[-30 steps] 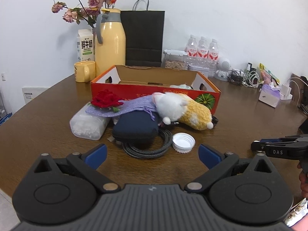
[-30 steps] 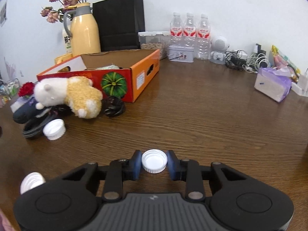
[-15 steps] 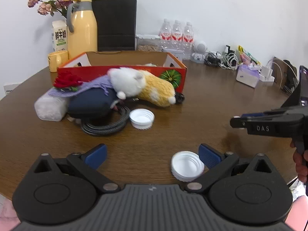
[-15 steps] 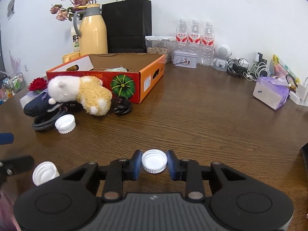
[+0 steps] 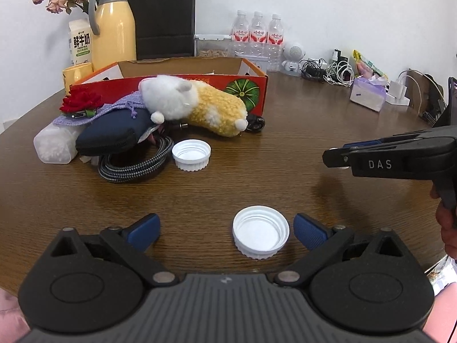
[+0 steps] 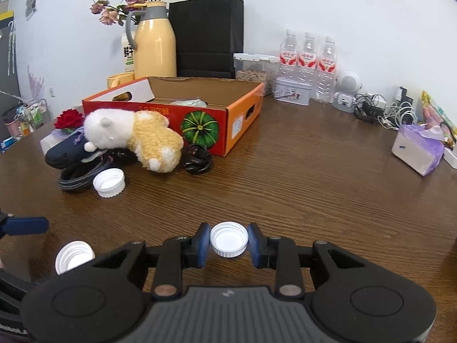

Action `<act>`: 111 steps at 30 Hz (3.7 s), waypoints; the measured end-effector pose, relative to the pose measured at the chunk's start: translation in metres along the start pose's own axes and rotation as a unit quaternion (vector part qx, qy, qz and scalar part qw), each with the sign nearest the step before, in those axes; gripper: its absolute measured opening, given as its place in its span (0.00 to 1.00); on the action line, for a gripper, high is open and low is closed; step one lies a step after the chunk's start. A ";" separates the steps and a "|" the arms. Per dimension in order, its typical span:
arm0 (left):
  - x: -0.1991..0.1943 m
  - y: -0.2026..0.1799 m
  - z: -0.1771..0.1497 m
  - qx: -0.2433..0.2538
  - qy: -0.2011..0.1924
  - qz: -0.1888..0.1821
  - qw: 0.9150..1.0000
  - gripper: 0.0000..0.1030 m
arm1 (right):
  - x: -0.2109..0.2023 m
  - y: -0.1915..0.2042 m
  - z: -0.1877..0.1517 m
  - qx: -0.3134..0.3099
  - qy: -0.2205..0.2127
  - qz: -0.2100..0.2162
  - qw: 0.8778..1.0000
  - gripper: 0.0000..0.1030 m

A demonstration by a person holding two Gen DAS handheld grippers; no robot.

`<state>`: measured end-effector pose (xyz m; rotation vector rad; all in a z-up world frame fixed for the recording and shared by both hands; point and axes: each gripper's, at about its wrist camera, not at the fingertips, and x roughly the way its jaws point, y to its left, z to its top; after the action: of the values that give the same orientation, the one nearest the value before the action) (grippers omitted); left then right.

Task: Organize objects
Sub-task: 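Grasp a small white cap with the right tool while the left tool grasps a large white cap, then carry both caps over the cardboard box and open both tools, then grasp the red fabric rose with the left tool while the right tool grasps a large white cap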

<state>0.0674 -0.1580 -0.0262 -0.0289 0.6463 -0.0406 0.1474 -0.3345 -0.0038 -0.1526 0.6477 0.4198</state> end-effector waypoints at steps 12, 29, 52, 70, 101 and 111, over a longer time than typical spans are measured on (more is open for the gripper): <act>-0.006 0.011 0.006 -0.007 -0.013 -0.036 0.999 0.39 | 0.002 0.012 0.007 -0.012 -0.004 0.013 1.000 0.27; -0.017 0.066 0.039 -0.053 -0.049 -0.018 0.997 0.39 | 0.009 0.041 0.051 -0.033 -0.028 0.028 0.999 0.27; 0.047 0.152 0.164 -0.028 -0.101 -0.015 0.994 0.39 | 0.085 0.082 0.160 -0.024 -0.063 0.027 0.997 0.27; 0.136 0.171 0.208 -0.011 -0.051 0.014 0.999 0.39 | 0.180 0.070 0.191 0.005 -0.029 0.028 0.999 0.27; 0.056 0.186 0.192 -0.023 -0.126 0.061 0.990 1.00 | 0.098 0.081 0.177 0.022 -0.084 -0.009 0.996 1.00; 0.006 0.219 0.137 -0.026 -0.113 0.058 0.992 1.00 | 0.048 0.094 0.120 0.018 -0.082 -0.013 0.996 1.00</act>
<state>0.1611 0.0619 0.0704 -0.0462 0.4211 0.0912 0.2088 -0.2016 0.0607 -0.0911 0.4914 0.3905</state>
